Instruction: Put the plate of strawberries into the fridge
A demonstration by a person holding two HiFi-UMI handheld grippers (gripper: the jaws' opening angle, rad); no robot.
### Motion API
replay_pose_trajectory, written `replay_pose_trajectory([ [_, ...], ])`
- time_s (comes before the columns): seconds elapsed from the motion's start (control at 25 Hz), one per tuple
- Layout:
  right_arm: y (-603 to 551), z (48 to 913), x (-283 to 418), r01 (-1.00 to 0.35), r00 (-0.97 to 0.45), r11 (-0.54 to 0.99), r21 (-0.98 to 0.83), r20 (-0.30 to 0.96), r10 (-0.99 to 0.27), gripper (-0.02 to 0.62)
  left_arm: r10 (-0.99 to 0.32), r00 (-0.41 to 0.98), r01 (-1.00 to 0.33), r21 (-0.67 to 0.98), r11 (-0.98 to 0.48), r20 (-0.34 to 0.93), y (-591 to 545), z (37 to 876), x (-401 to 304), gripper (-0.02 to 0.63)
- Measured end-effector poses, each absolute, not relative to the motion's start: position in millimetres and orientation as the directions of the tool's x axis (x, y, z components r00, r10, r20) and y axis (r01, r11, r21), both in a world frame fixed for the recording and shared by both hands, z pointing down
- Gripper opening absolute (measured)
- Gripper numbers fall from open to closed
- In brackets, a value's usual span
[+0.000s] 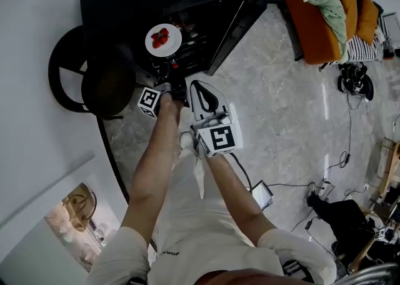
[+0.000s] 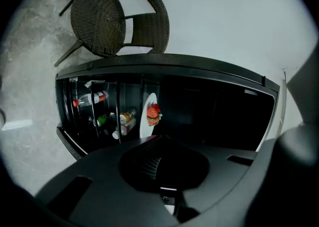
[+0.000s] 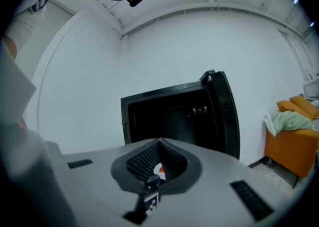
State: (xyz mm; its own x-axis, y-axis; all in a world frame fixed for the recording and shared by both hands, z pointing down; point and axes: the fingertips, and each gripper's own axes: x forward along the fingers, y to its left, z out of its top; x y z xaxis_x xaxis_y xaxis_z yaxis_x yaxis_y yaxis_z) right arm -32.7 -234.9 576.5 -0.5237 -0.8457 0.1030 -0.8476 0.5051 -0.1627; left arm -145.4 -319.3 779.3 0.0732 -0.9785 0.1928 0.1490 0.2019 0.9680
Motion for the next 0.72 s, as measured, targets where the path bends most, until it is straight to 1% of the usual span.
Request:
replay_pose_trajectory([
  [0.4, -234.2, 539.5, -31.3, -0.847, -0.524, 0.507, -0.158, 0.099, -0.846, 0.012, -0.984, 0.078, 0.152, 0.974, 0.171, 0.161, -298.2, 729.4, -141.5, 0.002],
  [0.72, -226.4, 498.8, -26.8, -0.842, -0.534, 0.518, -0.151, 0.102, -0.839, 0.012, -0.989, 0.083, 0.139, 0.981, 0.136, 0.125, -272.8, 665.0, -131.7, 0.002],
])
